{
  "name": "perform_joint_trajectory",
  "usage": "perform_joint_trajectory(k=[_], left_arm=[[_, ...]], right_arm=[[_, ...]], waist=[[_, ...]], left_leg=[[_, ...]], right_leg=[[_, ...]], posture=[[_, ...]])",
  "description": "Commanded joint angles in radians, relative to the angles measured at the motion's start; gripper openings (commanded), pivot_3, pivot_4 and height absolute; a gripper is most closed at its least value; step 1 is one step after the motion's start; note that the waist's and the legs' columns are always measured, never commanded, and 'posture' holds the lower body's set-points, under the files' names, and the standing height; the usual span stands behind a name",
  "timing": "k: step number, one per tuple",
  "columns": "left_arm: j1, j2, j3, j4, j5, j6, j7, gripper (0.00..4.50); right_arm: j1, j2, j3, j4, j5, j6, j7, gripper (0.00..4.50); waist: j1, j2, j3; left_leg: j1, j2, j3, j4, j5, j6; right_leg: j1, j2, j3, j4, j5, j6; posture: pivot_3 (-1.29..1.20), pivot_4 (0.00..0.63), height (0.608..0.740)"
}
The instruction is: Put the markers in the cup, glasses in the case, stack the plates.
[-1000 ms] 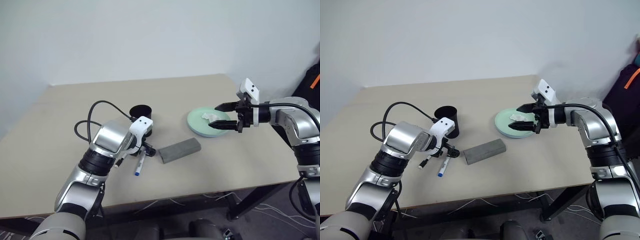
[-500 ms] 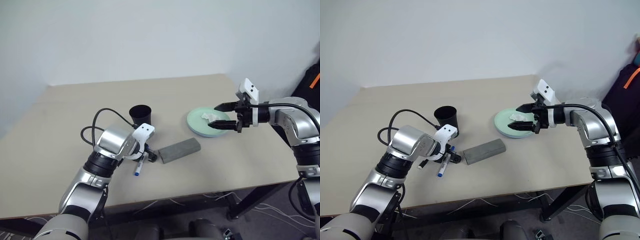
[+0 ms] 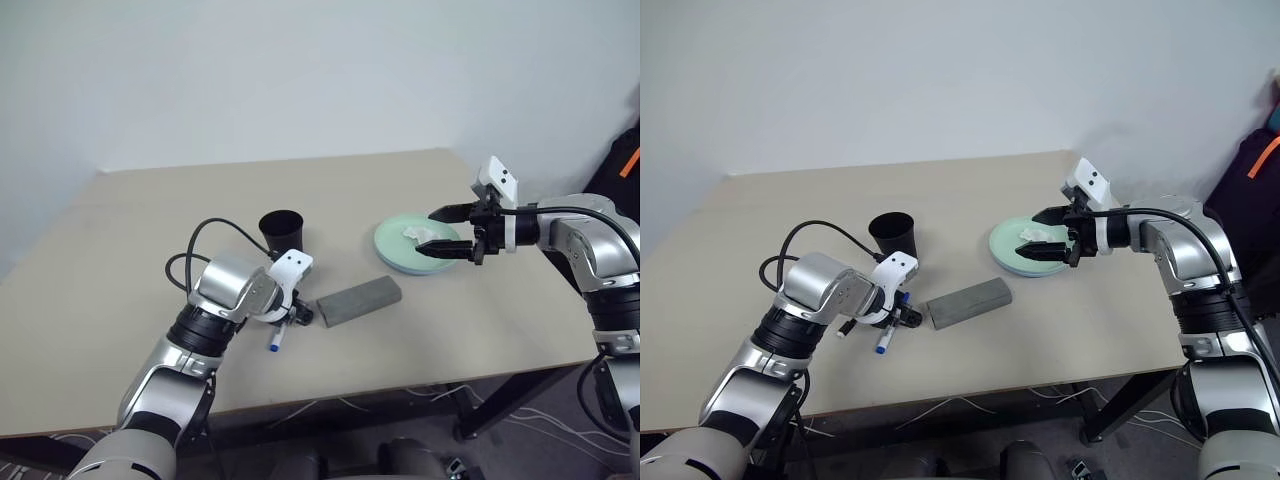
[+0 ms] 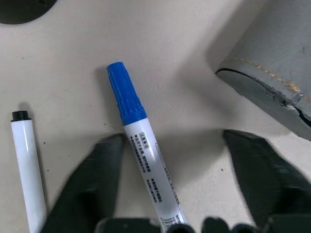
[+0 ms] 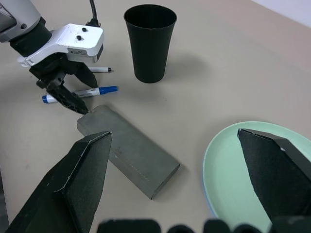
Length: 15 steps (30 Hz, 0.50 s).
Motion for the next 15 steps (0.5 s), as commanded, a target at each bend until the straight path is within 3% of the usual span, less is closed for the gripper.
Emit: perform_joint_trajectory(k=[1, 7, 15], left_arm=[[0.021, 0.012, -0.012, -0.008, -0.042, 0.012, 0.023, 2.01], [0.034, 0.03, -0.015, -0.011, -0.081, 0.012, 0.058, 0.13], [-0.008, 0.051, 0.0, -0.059, -0.031, -0.014, 0.034, 0.1]], right_arm=[[-0.019, -0.006, -0.029, -0.03, 0.008, -0.008, -0.003, 4.5], [-0.019, -0.007, -0.029, -0.029, 0.008, -0.01, -0.001, 4.5], [-0.021, -0.009, -0.028, -0.021, 0.005, -0.017, 0.002, 4.5]], waist=[[0.0, 0.0, 0.0], [-0.001, 0.0, 0.0], [-0.001, 0.0, 0.0]], left_leg=[[0.0, 0.0, 0.0, 0.0, 0.0, 0.0], [0.001, 0.0, 0.0, 0.0, 0.0, 0.0], [0.001, 0.0, 0.0, -0.001, 0.0, 0.0]], right_leg=[[0.0, 0.0, 0.0, 0.0, 0.0, 0.0], [0.0, 0.0, 0.0, 0.0, 0.0, 0.0], [0.0, 0.0, 0.0, 0.0, 0.0, 0.0]], posture=[[0.0, 0.0, 0.732], [0.0, 0.0, 0.732], [0.0, 0.0, 0.732]])
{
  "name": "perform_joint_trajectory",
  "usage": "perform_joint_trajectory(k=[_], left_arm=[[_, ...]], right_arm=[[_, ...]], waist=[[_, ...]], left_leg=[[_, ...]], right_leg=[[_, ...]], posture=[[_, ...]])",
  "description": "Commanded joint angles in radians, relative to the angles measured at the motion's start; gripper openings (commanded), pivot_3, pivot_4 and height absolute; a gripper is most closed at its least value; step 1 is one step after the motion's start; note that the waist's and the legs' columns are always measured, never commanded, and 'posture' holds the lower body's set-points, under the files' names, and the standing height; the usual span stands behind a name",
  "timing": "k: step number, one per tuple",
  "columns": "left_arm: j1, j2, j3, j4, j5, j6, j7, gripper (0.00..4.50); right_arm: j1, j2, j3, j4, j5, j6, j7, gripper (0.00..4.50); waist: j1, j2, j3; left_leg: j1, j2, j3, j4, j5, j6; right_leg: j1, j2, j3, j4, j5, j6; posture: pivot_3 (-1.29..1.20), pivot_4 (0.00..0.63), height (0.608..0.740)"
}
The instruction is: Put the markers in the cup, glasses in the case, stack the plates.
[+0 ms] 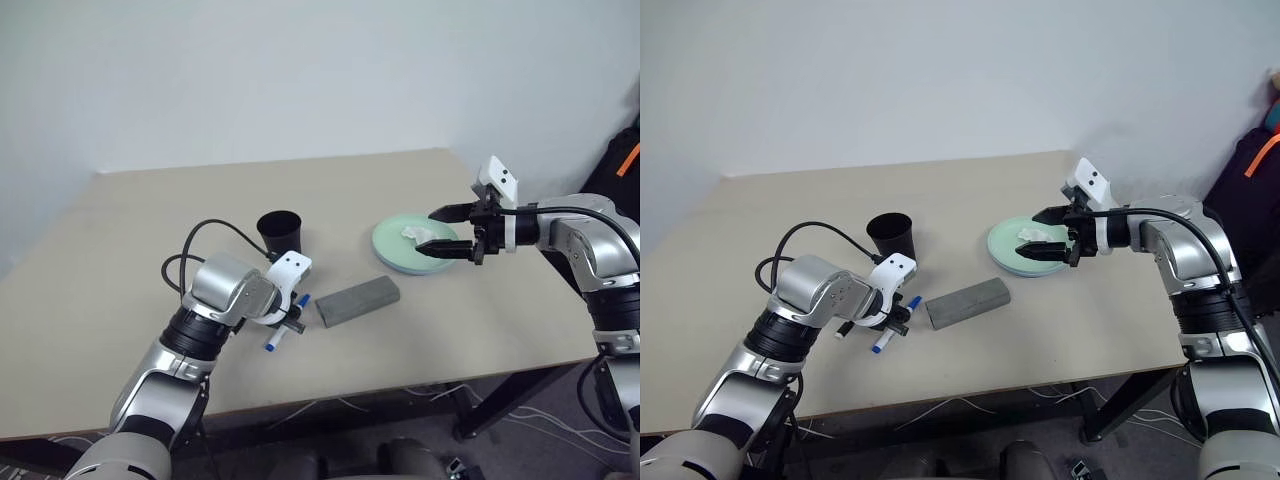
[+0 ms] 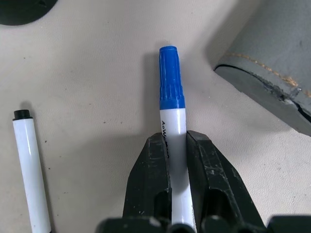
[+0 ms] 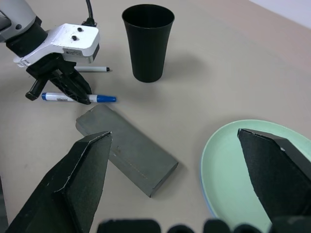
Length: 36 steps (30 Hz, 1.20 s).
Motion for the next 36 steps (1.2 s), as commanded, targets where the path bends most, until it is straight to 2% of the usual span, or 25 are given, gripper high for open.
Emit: perform_joint_trajectory(k=[1, 5, 11, 14, 17, 22, 28, 36], left_arm=[[-0.026, 0.017, 0.017, -0.019, 0.024, -0.011, -0.022, 0.1], [-0.079, 0.024, 0.099, -0.065, -0.019, -0.071, -0.11, 0.1], [-0.106, 0.061, 0.146, -0.142, -0.043, -0.238, -0.24, 0.1], [-0.099, 0.02, 0.261, -0.152, -0.101, -0.4, -0.336, 0.1], [-0.107, -0.024, 0.339, -0.125, -0.126, -0.489, -0.355, 0.1], [-0.134, -0.096, 0.45, 0.045, -0.059, -0.782, -0.308, 0.1], [-0.136, -0.118, 0.495, 0.265, 0.029, -1.148, -0.33, 0.1], [-0.156, -0.117, 0.501, 0.524, 0.102, -1.406, -0.364, 0.1]], right_arm=[[-0.02, -0.009, -0.029, -0.021, 0.005, -0.015, 0.004, 4.5], [-0.019, -0.013, -0.029, -0.024, 0.006, -0.013, 0.007, 4.5], [-0.021, -0.016, -0.03, -0.026, 0.006, -0.01, 0.01, 4.5], [-0.021, -0.016, -0.03, -0.029, 0.007, -0.007, 0.008, 4.5], [-0.019, -0.018, -0.032, -0.032, 0.009, -0.004, 0.009, 4.5], [-0.019, -0.019, -0.034, -0.037, 0.01, 0.004, 0.006, 4.5], [-0.016, -0.017, -0.039, -0.048, 0.014, 0.013, -0.001, 4.5], [-0.013, -0.013, -0.045, -0.057, 0.02, 0.022, -0.011, 4.5]], waist=[[0.0, 0.0, 0.0], [0.0, -0.001, 0.0], [0.001, -0.001, 0.0], [0.001, -0.001, 0.0], [0.001, 0.0, 0.0], [0.001, -0.001, 0.0], [0.002, 0.0, 0.0], [0.006, 0.0, 0.0]], left_leg=[[0.0, 0.0, 0.0, 0.0, 0.0, 0.0], [-0.002, 0.0, 0.0, 0.0, 0.0, 0.0], [-0.003, -0.001, 0.0, 0.0, 0.0, 0.0], [-0.003, -0.001, 0.0, 0.0, 0.0, 0.0], [-0.003, 0.0, 0.0, 0.0, 0.0, 0.0], [-0.002, 0.0, 0.0, 0.001, 0.0, 0.0], [-0.003, -0.001, 0.001, 0.002, 0.0, 0.0], [-0.004, -0.001, 0.0, 0.002, 0.0, 0.0]], right_leg=[[0.0, 0.0, 0.0, 0.0, 0.0, 0.0], [-0.002, 0.0, 0.0, 0.0, 0.0, 0.0], [-0.002, -0.001, 0.0, -0.002, 0.0, 0.0], [-0.002, -0.001, 0.0, -0.002, 0.0, 0.0], [-0.002, -0.001, 0.0, -0.002, 0.0, 0.0], [-0.001, 0.0, 0.0, -0.002, 0.0, 0.0], [0.0, 0.0, 0.0, -0.002, 0.0, 0.0], [-0.001, 0.0, 0.0, -0.002, 0.001, 0.001]], posture=[[0.0, 0.0, 0.732], [0.0, 0.0, 0.732], [0.0, 0.0, 0.732], [0.0, 0.0, 0.732], [0.0, 0.0, 0.732], [0.0, 0.0, 0.732], [0.0, 0.0, 0.732], [0.0, 0.0, 0.732]])
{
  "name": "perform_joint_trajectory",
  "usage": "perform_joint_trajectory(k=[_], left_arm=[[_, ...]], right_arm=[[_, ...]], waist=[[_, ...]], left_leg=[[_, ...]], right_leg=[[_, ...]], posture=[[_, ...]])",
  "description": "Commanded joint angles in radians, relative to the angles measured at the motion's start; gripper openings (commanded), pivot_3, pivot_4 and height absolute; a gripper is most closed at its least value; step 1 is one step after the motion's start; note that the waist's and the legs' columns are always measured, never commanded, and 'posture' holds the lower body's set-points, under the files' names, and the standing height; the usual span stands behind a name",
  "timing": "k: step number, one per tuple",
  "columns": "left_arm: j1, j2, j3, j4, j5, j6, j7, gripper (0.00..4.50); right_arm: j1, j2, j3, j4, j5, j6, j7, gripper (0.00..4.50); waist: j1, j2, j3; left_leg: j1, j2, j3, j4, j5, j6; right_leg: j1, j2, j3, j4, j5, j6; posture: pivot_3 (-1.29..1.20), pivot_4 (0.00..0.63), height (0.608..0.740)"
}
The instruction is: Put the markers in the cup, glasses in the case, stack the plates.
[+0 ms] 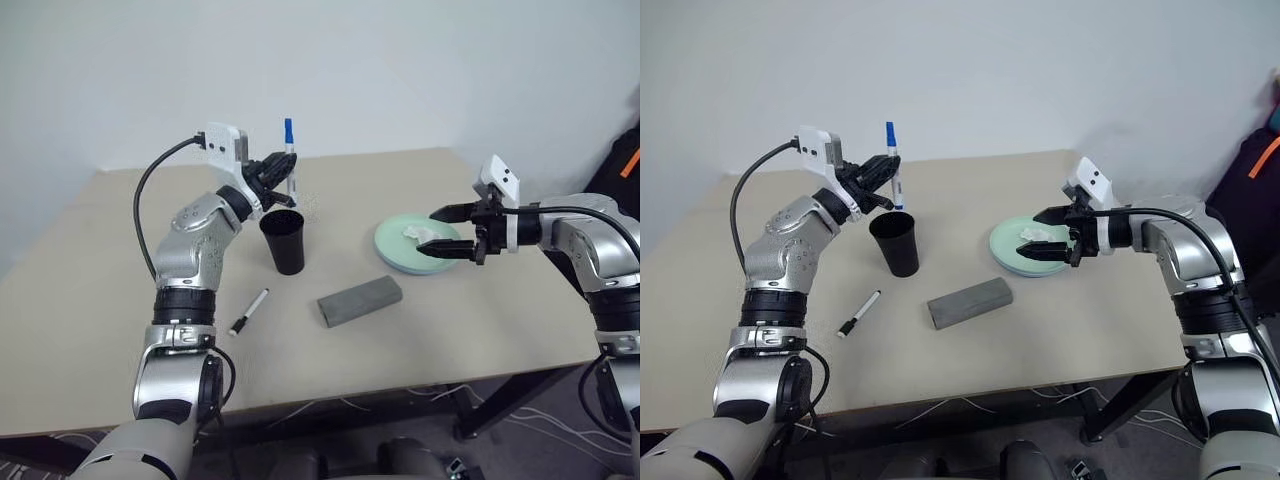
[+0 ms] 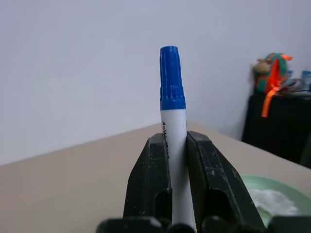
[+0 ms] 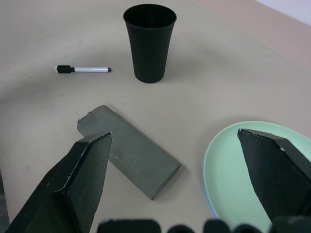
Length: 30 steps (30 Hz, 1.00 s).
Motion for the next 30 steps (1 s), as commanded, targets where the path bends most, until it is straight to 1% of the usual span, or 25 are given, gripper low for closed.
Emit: perform_joint_trajectory(k=[1, 8, 11, 12, 14, 16, 23, 27, 29, 30], left_arm=[[-0.043, 0.001, 0.026, 0.071, 0.017, -0.103, -0.025, 0.1], [-0.028, -0.005, -0.001, 0.194, 0.078, -0.248, -0.033, 0.1], [-0.022, -0.021, 0.011, 0.232, 0.075, -0.281, -0.043, 0.1], [-0.02, -0.024, 0.011, 0.244, 0.077, -0.292, -0.044, 0.82], [-0.015, -0.031, 0.007, 0.261, 0.083, -0.31, -0.051, 1.34], [-0.014, -0.035, 0.005, 0.274, 0.087, -0.32, -0.057, 2.11], [-0.001, -0.043, 0.006, 0.248, 0.084, -0.306, -0.074, 4.45], [-0.007, -0.022, 0.004, 0.168, 0.071, -0.237, -0.088, 4.45], [-0.007, 0.004, 0.001, 0.103, 0.061, -0.181, -0.117, 4.45], [-0.012, 0.033, -0.003, 0.06, 0.052, -0.119, -0.141, 4.45]], right_arm=[[-0.016, -0.007, -0.039, -0.038, 0.016, -0.001, -0.009, 4.5], [-0.013, -0.008, -0.041, -0.045, 0.021, 0.004, -0.016, 4.5], [-0.011, -0.006, -0.042, -0.05, 0.023, 0.005, -0.018, 4.5], [-0.012, -0.006, -0.041, -0.05, 0.023, 0.005, -0.019, 4.5], [-0.015, -0.005, -0.04, -0.049, 0.024, 0.004, -0.019, 4.5], [-0.016, -0.005, -0.039, -0.047, 0.025, 0.002, -0.019, 4.5], [-0.019, -0.006, -0.038, -0.042, 0.025, -0.002, -0.018, 4.5], [-0.016, -0.005, -0.039, -0.046, 0.026, 0.001, -0.021, 4.5], [-0.013, -0.006, -0.039, -0.047, 0.026, 0.001, -0.023, 4.5], [-0.012, -0.007, -0.039, -0.047, 0.026, 0.001, -0.023, 4.5]], waist=[[0.001, 0.0, 0.0], [0.001, 0.0, 0.0], [0.001, 0.0, 0.0], [0.001, 0.0, 0.0], [0.001, 0.0, 0.0], [0.001, 0.0, 0.0], [0.001, 0.0, 0.0], [0.001, 0.0, 0.0], [0.001, 0.0, 0.0], [0.0, 0.0, 0.0]], left_leg=[[0.0, 0.0, 0.0, 0.0, 0.0, 0.0], [0.0, 0.0, 0.0, 0.0, 0.0, 0.0], [0.0, 0.0, 0.0, 0.0, 0.0, 0.0], [0.0, 0.0, 0.0, 0.0, 0.0, 0.0], [0.0, 0.0, 0.0, 0.0, 0.0, 0.0], [0.0, 0.0, 0.0, 0.0, 0.0, 0.0], [0.0, 0.0, 0.0, 0.0, 0.0, 0.0], [0.0, 0.0, 0.0, 0.0, 0.0, 0.0], [0.0, 0.0, 0.0, 0.0, 0.0, 0.0], [0.0, 0.0, 0.0, -0.001, 0.0, 0.0]], right_leg=[[0.0, 0.0, 0.0, 0.0, 0.0, 0.0], [0.0, 0.0, 0.0, 0.0, 0.0, 0.0], [0.0, 0.0, 0.0, 0.0, 0.0, 0.0], [0.0, 0.0, 0.0, 0.0, 0.0, 0.0], [0.0, 0.0, 0.0, 0.0, 0.0, 0.001], [0.0, 0.0, 0.0, 0.0, 0.0, 0.001], [0.0, 0.0, 0.0, 0.0, 0.0, 0.001], [-0.001, 0.0, 0.0, 0.0, 0.0, 0.001], [-0.001, 0.0, -0.001, 0.001, 0.0, 0.001], [-0.001, 0.0, -0.001, 0.0, 0.0, 0.001]], posture=[[0.0, 0.0, 0.732], [0.0, 0.0, 0.732], [0.0, 0.0, 0.732], [0.0, 0.0, 0.732], [0.0, 0.0, 0.732], [0.0, 0.0, 0.732], [0.0, 0.0, 0.732], [0.0, 0.0, 0.732], [0.0, 0.0, 0.732], [0.0, 0.0, 0.732]])
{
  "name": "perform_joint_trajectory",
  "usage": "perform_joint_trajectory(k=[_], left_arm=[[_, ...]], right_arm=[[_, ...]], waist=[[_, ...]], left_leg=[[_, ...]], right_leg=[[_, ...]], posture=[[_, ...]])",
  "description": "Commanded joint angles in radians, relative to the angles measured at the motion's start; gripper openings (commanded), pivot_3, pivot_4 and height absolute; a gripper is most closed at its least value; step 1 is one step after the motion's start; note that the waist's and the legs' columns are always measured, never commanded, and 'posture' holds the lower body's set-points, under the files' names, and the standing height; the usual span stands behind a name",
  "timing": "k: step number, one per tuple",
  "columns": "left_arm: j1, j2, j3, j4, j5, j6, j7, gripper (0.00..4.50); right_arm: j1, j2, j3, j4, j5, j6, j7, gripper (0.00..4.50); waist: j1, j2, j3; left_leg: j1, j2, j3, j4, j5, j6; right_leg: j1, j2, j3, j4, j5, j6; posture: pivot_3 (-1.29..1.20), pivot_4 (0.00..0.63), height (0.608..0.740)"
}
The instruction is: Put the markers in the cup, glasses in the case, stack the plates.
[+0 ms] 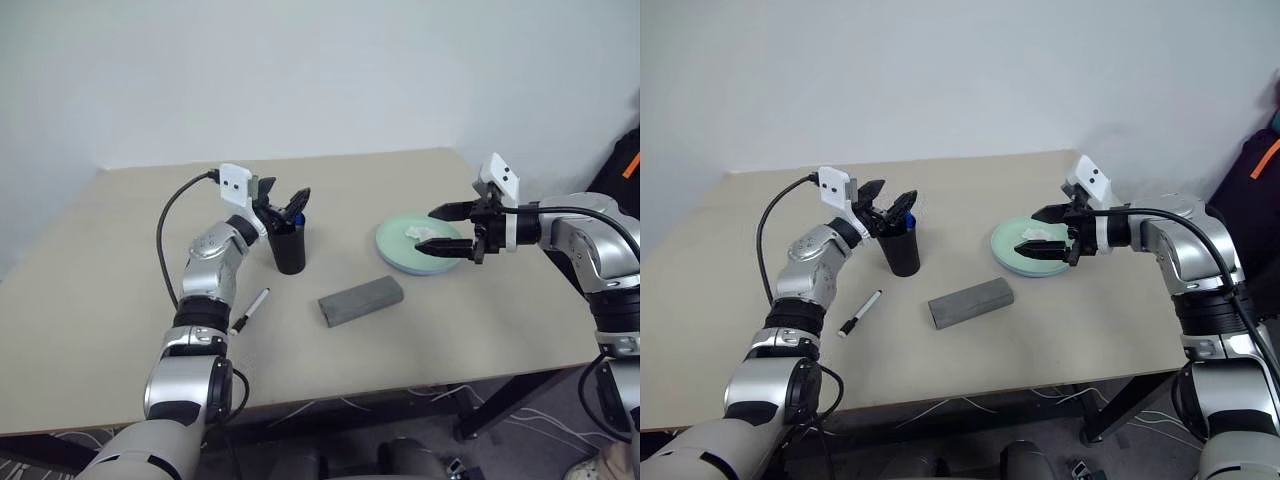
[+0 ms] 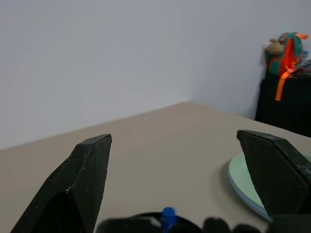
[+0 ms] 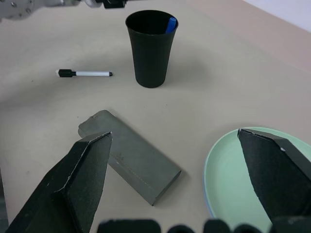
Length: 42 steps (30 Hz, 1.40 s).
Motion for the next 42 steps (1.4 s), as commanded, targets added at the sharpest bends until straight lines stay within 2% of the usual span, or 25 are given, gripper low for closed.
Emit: perform_joint_trajectory(k=[1, 7, 11, 15, 19, 30, 42], left_arm=[[-0.029, 0.1, -0.003, -0.181, -0.042, 0.165, -0.08, 4.45], [0.018, 0.322, -0.017, -0.403, -0.1, 0.447, -0.238, 4.45], [0.131, 0.473, -0.097, -0.495, -0.043, 0.607, -0.285, 4.45], [0.238, 0.524, -0.144, -0.569, -0.019, 0.708, -0.268, 4.45], [0.256, 0.519, -0.174, -0.579, -0.01, 0.813, -0.23, 4.45], [0.175, 0.454, -0.378, -0.49, 0.108, 1.026, -0.125, 4.45], [0.126, 0.368, -0.485, -0.367, 0.192, 1.028, -0.079, 4.45]], right_arm=[[-0.012, -0.008, -0.037, -0.026, 0.011, -0.006, -0.007, 4.5], [-0.007, -0.01, -0.039, -0.028, 0.011, -0.006, -0.009, 4.5], [-0.005, -0.006, -0.038, -0.027, 0.013, -0.007, -0.01, 4.5], [0.001, -0.005, -0.037, -0.032, 0.016, -0.008, -0.011, 4.5], [0.0, -0.005, -0.034, -0.033, 0.016, -0.007, -0.008, 4.5], [-0.008, 0.001, -0.028, -0.037, 0.015, -0.002, -0.006, 4.5], [0.008, -0.001, -0.038, -0.058, 0.023, 0.007, -0.018, 4.5]], waist=[[-0.002, 0.0, 0.0], [-0.011, 0.0, 0.0], [-0.011, 0.001, 0.0], [-0.005, 0.0, 0.0], [0.0, -0.002, 0.001], [-0.004, -0.002, 0.001], [-0.001, -0.001, 0.0]], left_leg=[[0.0, 0.0, 0.0, 0.0, 0.0, 0.0], [0.001, 0.001, 0.0, -0.003, 0.0, 0.0], [0.003, 0.001, 0.001, -0.004, 0.0, 0.0], [0.002, 0.002, 0.001, -0.003, 0.0, 0.0], [0.0, 0.004, 0.001, -0.002, 0.0, 0.0], [0.0, 0.003, 0.001, -0.004, 0.0, 0.0], [0.001, 0.003, 0.001, -0.003, 0.0, 0.0]], right_leg=[[0.0, 0.0, 0.0, 0.0, 0.0, 0.0], [-0.002, 0.0, 0.0, 0.001, 0.0, 0.0], [-0.001, 0.0, 0.0, 0.001, -0.001, -0.002], [-0.001, 0.0, -0.001, 0.001, -0.001, -0.002], [-0.002, -0.002, -0.004, 0.001, -0.001, -0.002], [-0.002, -0.001, -0.004, 0.001, -0.001, -0.002], [-0.001, -0.001, -0.004, 0.001, -0.001, -0.002]], posture=[[0.0, 0.0, 0.732], [0.0, 0.0, 0.732], [0.0, 0.0, 0.732], [0.0, 0.0, 0.732], [0.0, 0.0, 0.732], [0.0, 0.0, 0.732], [0.0, 0.0, 0.732]])
